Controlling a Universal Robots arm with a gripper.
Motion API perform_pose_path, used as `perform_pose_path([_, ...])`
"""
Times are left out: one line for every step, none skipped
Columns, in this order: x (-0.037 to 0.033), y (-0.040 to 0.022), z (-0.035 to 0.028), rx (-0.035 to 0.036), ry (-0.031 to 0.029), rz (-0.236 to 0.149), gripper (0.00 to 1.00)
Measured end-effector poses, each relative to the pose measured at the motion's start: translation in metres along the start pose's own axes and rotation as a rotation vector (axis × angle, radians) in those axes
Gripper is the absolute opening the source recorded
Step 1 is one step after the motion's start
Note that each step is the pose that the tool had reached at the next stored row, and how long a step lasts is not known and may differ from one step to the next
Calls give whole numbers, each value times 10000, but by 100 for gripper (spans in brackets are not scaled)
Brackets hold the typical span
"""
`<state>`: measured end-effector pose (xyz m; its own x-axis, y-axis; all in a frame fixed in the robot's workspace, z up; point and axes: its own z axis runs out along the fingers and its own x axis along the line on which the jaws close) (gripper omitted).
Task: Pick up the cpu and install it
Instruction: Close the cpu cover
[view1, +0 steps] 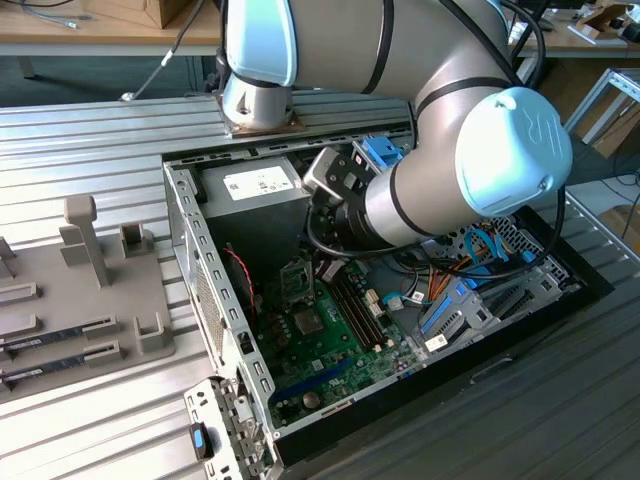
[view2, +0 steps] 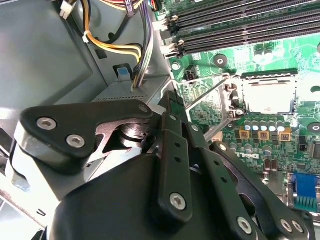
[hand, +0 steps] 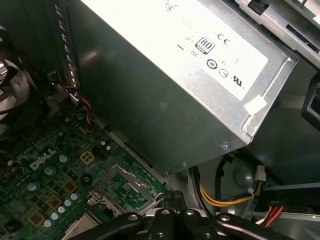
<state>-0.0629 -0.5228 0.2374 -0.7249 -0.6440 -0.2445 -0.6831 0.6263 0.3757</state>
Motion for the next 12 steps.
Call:
perform_pose_path([7, -6, -4, -8, -6, -3, 11])
perform_pose_path([13, -12, -8, -15, -12, -6, 11])
perform_pose_path([20, -19, -13, -23, -18, -9, 11])
perform_pose_path([27, -26, -18, -32, -25, -12, 11])
perform_pose_path([45, -42, -30, -46, -34, -19, 11])
perform_pose_path([54, -52, -37, -49, -33, -25, 11])
perform_pose_path([59, -57, -40, -51, -31, -30, 11])
perform_pose_path([62, -59, -42, -53, -28, -37, 11])
perform_pose_path([63, -60, -43, -54, -26, -41, 11])
perform_pose_path([65, -61, -44, -57, -22, -52, 11])
perform_pose_path([65, -62, -46, -59, -17, -61, 11])
perform_pose_path([66, -62, -48, -60, -10, -71, 11])
